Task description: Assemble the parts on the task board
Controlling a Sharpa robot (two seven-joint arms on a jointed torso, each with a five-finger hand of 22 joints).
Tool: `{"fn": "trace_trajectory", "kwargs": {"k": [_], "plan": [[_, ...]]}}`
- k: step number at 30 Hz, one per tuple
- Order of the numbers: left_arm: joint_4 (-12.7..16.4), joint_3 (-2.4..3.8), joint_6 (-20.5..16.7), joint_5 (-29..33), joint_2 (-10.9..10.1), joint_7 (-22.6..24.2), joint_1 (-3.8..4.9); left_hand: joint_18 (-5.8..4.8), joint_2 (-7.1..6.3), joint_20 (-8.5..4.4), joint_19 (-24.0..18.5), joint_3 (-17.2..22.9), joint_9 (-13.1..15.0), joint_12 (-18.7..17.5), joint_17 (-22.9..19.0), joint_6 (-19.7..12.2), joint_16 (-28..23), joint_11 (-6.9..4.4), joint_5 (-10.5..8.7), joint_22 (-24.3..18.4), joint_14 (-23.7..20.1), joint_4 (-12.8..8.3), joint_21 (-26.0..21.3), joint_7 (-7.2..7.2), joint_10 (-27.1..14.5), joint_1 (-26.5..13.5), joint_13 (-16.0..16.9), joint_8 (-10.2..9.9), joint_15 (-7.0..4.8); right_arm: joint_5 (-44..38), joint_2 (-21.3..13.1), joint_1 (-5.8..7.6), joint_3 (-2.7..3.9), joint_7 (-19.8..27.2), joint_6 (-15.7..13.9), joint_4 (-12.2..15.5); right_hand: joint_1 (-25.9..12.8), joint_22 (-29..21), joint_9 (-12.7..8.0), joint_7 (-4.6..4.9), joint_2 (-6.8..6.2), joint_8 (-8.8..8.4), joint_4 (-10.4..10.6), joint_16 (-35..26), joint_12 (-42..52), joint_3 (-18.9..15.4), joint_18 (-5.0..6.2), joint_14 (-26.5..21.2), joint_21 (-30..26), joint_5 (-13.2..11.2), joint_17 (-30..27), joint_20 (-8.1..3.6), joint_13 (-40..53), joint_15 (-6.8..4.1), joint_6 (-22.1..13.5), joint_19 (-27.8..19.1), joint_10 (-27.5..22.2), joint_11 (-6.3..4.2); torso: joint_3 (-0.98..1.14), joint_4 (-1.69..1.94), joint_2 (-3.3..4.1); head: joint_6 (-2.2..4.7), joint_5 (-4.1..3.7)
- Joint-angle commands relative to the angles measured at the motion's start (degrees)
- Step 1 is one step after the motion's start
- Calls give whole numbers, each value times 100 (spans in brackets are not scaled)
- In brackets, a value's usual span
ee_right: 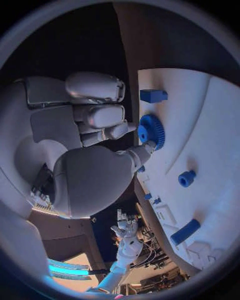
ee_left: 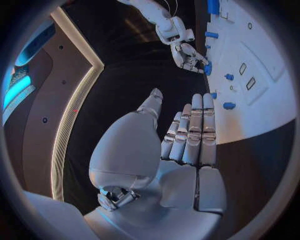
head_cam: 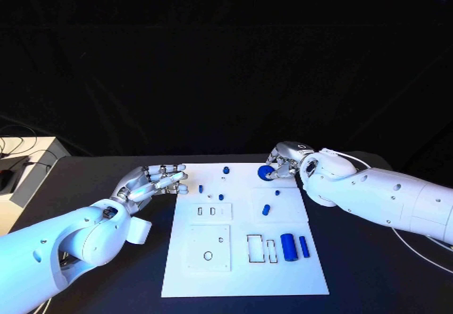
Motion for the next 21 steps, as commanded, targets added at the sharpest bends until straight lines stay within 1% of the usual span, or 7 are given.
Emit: {"fn": "trace_trajectory", "kwargs": {"k": [1, 7, 11, 14, 15, 17, 21], "plan": [[4, 4, 68, -24, 12, 20, -3, -45, 32, 18, 30, 2, -5, -12, -4, -44, -23, 16, -19, -1, 30, -7, -32, -14, -43, 22, 7, -29, -1, 42, 15, -10, -7, -28, 232, -26, -46, 770, 1, 25, 1, 7, 43, -5, -32, 0, -52, 31, -6, 13, 3, 22, -3, 9, -29, 479, -15, -8, 1, -5, 1, -2, 4], [1, 4, 74, -24, 12, 12, -3, -44, 29, 20, 28, 5, -4, -10, -3, -57, -22, 16, -20, -2, 31, 2, -33, -15, -56, 16, 8, -26, 0, 93, 30, -10, -12, 7, 384, -62, -72, 772, 4, 18, 30, 13, 69, -16, -44, 5, -50, 32, -21, 29, 2, 21, -8, 6, -4, 479, -22, -11, 2, -7, 0, -13, 3], [-2, 4, 81, -24, 13, 5, -3, -43, 30, 21, 27, 6, -3, -10, -4, -50, -23, 18, -20, -2, 29, 9, -34, -15, -54, 10, 8, -25, 1, 131, 41, -11, -17, 20, 562, -93, -113, 777, -1, 18, 58, 2, 98, -23, -51, 3, -52, 32, -26, 67, 5, 19, -10, 4, -2, 478, -25, -13, 4, 1, 1, -17, 4], [-6, 4, 86, -24, 14, 2, -3, -43, 33, 22, 26, 7, -4, -10, -4, -55, -23, 17, -19, -2, 29, 20, -35, -13, -55, 2, 8, -27, 1, 165, 46, -11, -19, 33, 691, -110, -190, 781, -4, 17, 95, -1, 131, -27, -56, 1, -52, 33, -31, 290, 10, 18, -11, 2, 3, 479, -30, -15, 2, 0, 1, -24, 8], [-7, 4, 88, -24, 15, 0, -3, -43, 38, 22, 26, 8, -3, -11, -4, -49, -24, 18, -20, -2, 27, 27, -36, -15, -55, -4, 7, -25, 1, 177, 48, -11, -20, 40, 720, -113, -230, 782, -5, 17, 125, -2, 142, -27, -56, 5, -53, 34, -33, 450, 15, 16, -9, 1, 4, 479, -31, -17, 2, 0, 1, -24, 8], [-8, 3, 91, -24, 16, -1, -3, -43, 38, 22, 26, 8, -3, -11, -4, -49, -24, 18, -20, -2, 27, 27, -36, -15, -55, -4, 7, -25, 1, 200, 50, -11, -21, 53, 763, -120, -263, 788, -8, 19, 181, -4, 109, -32, -62, 27, -55, 34, -34, 656, 19, 13, -10, -3, 3, 479, -38, -19, 2, -4, 1, -25, 13], [-4, 3, 101, -24, 18, -6, -3, -43, 38, 22, 26, 8, -3, -11, -4, -49, -24, 18, -20, -2, 27, 27, -36, -15, -55, -4, 7, -25, 1, 252, 50, -12, -22, 85, 832, -128, -291, 795, -12, 20, 269, -6, 18, -39, -75, 85, -56, 35, -42, 962, 25, 7, -13, -10, 12, 479, -50, -27, 2, -5, 2, -26, 18]]}}
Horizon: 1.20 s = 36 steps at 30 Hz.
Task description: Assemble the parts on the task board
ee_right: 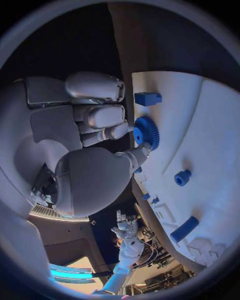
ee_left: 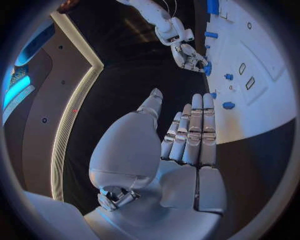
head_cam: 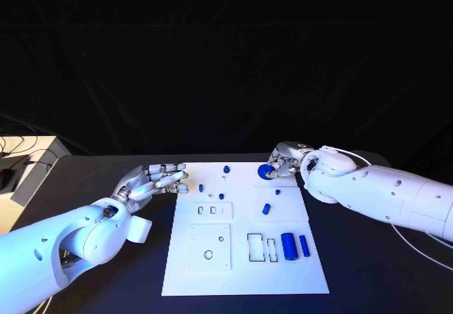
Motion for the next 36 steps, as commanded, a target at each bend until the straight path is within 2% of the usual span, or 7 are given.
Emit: {"fn": "trace_trajectory", "kwargs": {"k": [1, 4, 7, 14, 19, 23, 36], "plan": [[10, 3, 100, -23, 14, 16, -3, -43, 38, 22, 26, 8, -3, -11, -4, -28, -24, -2, -20, -3, 27, 27, -36, 6, -35, -4, 7, -25, 1, 99, 8, -50, -37, 53, 458, -18, -20, 791, 4, 28, 56, 37, -76, -45, -40, 65, -54, 34, -47, 189, 7, 6, -11, -12, 10, 479, -35, -7, -2, -4, 2, -6, 5], [9, 3, 101, -23, 10, 16, -4, -43, 38, 22, 26, 8, -3, -11, -4, -28, -24, -2, -20, -3, 27, 27, -36, 6, -35, -4, 7, -25, 1, 156, 6, -50, -37, 80, 500, -23, -66, 798, 1, 28, 116, 35, -149, -52, -66, 141, -57, 36, -50, 443, 15, 0, -23, -18, 13, 480, -52, -16, -6, -3, -2, -5, 3], [7, 4, 101, -23, 7, 16, -4, -43, 38, 22, 26, 8, -3, -11, -4, -28, -24, -2, -20, -3, 27, 27, -36, 6, -35, -4, 7, -25, 1, 192, 3, -50, -37, 102, 508, -20, -118, 806, 1, 24, 142, 34, -248, -63, -67, 226, -59, 38, -56, 546, 22, -6, -19, -22, 27, 480, -53, -25, -5, 1, -1, -5, 8], [-1, 4, 100, -23, 7, 14, -6, -43, 40, 23, 25, 11, -5, -11, -3, -50, -22, 1, -19, -3, 26, 36, -37, 13, -44, 0, 7, -28, 3, 251, 5, -50, -37, 146, 298, 8, -204, 825, 2, 11, 208, 37, -403, -86, -97, 333, -65, 41, -62, 566, 37, -15, -31, -35, 61, 481, -59, -34, -1, -8, -9, 43, 32], [1, 4, 98, -23, 4, 13, -7, -43, 40, 23, 25, 11, -5, -11, -3, -50, -22, 1, -19, -3, 26, 36, -37, 13, -44, 0, 7, -28, 3, 166, -23, -50, -37, 121, -96, 94, -238, 841, 2, -12, 249, 38, -513, -93, -90, 397, -75, 48, -51, 564, 56, -32, -22, -49, 124, 483, -25, -53, -5, -1, 3, 61, 32], [-1, 4, 95, -23, 3, 13, -8, -43, 40, 23, 25, 11, -5, -11, -3, -50, -22, 1, -19, -3, 26, 36, -37, 13, -44, 0, 7, -28, 3, 100, -51, -50, -37, 86, -393, 186, -230, 854, 4, -24, 260, 39, -560, -90, -92, 426, -82, 51, -26, 594, 69, -39, -18, -58, 160, 485, -14, -63, 4, 2, 4, 66, 33], [-2, 4, 96, -23, -10, 11, -14, -42, 39, 24, 25, 11, -4, -10, -3, -47, -22, 0, -19, -2, 23, 34, -37, 13, -43, 6, 8, -27, 3, -262, -191, -50, -30, -82, -929, 745, -265, 874, 7, -60, 226, 39, -596, -88, -90, 379, -94, 60, 7, 404, 95, -57, 3, -73, 257, 488, 39, -83, 6, -14, 4, 41, 60]]}}
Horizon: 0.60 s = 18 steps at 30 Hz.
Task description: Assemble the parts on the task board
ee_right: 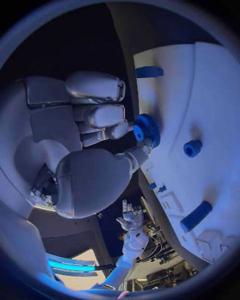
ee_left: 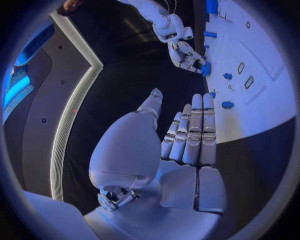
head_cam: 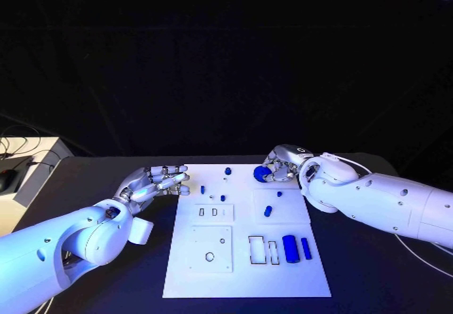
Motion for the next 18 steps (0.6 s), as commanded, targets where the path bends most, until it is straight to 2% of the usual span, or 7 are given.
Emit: {"fn": "trace_trajectory", "kwargs": {"k": [1, 11, 14, 16, 18], "plan": [[11, 4, 91, -23, 0, 27, -7, -42, 39, 24, 24, 11, -5, -11, -2, -45, -20, 0, -19, -2, 24, 26, -37, 12, -42, 14, 7, -27, 2, -326, -30, 2, 5, -126, -343, 202, -8, 877, 16, 43, 13, 5, -10, -27, -13, -15, -51, 18, 34, -24, 8, -57, 6, -31, 87, 488, 35, -43, 1, -6, 0, -9, 7], [31, 4, 92, -23, -3, 31, -12, -42, 39, 24, 24, 11, -5, -11, -2, -45, -20, 0, -19, -2, 24, 26, -37, 12, -42, 14, 7, -27, 2, -987, 64, -3, 1, -395, -525, 674, 3, 882, 16, 36, 17, 6, -9, -37, -25, -48, -55, 17, 43, -150, 7, -60, 13, -34, 102, 488, 45, -43, -10, 7, 2, -32, 18], [43, 4, 88, -23, -9, 35, -13, -42, 40, 23, 24, 9, -4, -10, -2, -39, -20, -1, -19, -1, 22, 19, -36, 11, -40, 19, 8, -26, 2, -1288, 169, -17, -15, -474, -598, 691, 13, 887, 16, 34, 17, 6, -11, -35, -19, -51, -59, 19, 56, -171, 13, -61, 19, -36, 107, 489, 55, -44, -13, 1, 0, -40, 30], [51, 4, 87, -23, -9, 39, -13, -42, 40, 23, 24, 9, -4, -10, -2, -39, -20, -1, -19, -1, 22, 19, -36, 11, -40, 19, 8, -26, 2, -1492, 270, -38, -31, -526, -655, 664, 12, 888, 16, 34, 12, 5, -10, -36, -20, -55, -59, 18, 56, -185, 12, -62, 20, -36, 107, 489, 57, -44, -9, 0, 0, -42, 36], [58, 4, 87, -23, -6, 42, -13, -42, 40, 23, 24, 9, -4, -10, -2, -39, -20, -1, -19, -1, 22, 19, -36, 11, -40, 19, 8, -26, 2, -1683, 374, -65, -46, -570, -731, 621, 19, 889, 16, 33, 5, 6, -10, -33, -22, -58, -60, 20, 59, -197, 17, -63, 21, -38, 110, 489, 60, -43, -13, 11, 0, -66, 41]]}}
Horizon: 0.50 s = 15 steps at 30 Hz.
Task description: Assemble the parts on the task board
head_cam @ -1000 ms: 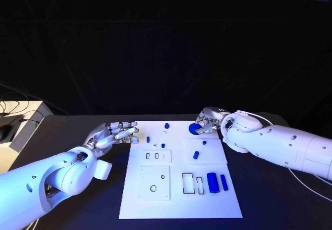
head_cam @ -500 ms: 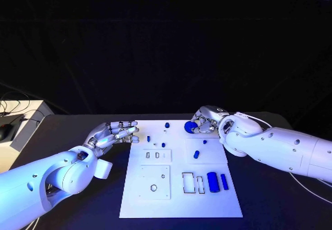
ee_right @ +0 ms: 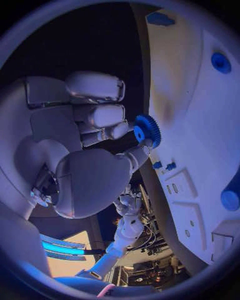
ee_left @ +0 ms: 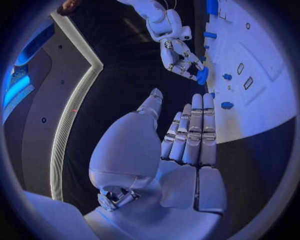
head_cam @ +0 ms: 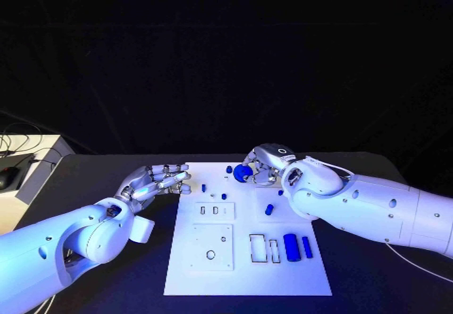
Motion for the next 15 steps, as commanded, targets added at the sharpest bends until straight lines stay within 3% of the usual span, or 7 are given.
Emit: {"fn": "trace_trajectory", "kwargs": {"k": [1, 15], "plan": [[31, 4, 88, -23, 8, 46, -3, -42, 40, 23, 24, 9, -4, -10, -2, -39, -20, -1, -19, -1, 22, 18, -36, 11, -40, 19, 8, -26, 2, -818, 155, -52, -18, -243, -347, -72, 30, 893, 16, 30, 10, 10, 4, -39, -20, -34, -59, 18, 36, -34, 3, -26, 9, -39, 73, 495, 33, -18, -7, 16, 0, -37, 10], [60, 4, 90, -23, -9, 36, -3, -41, 45, 23, 23, 10, -4, -11, -1, -40, -17, 0, -19, 0, 25, 8, -33, 13, -40, 27, 7, -26, 1, -1249, 619, -269, -55, -307, -551, -338, 62, 896, 12, 36, -3, 6, -3, -45, -30, -25, -62, 19, 38, -87, 6, -28, 14, -40, 61, 495, 45, -14, -4, 29, 10, -75, 59]]}}
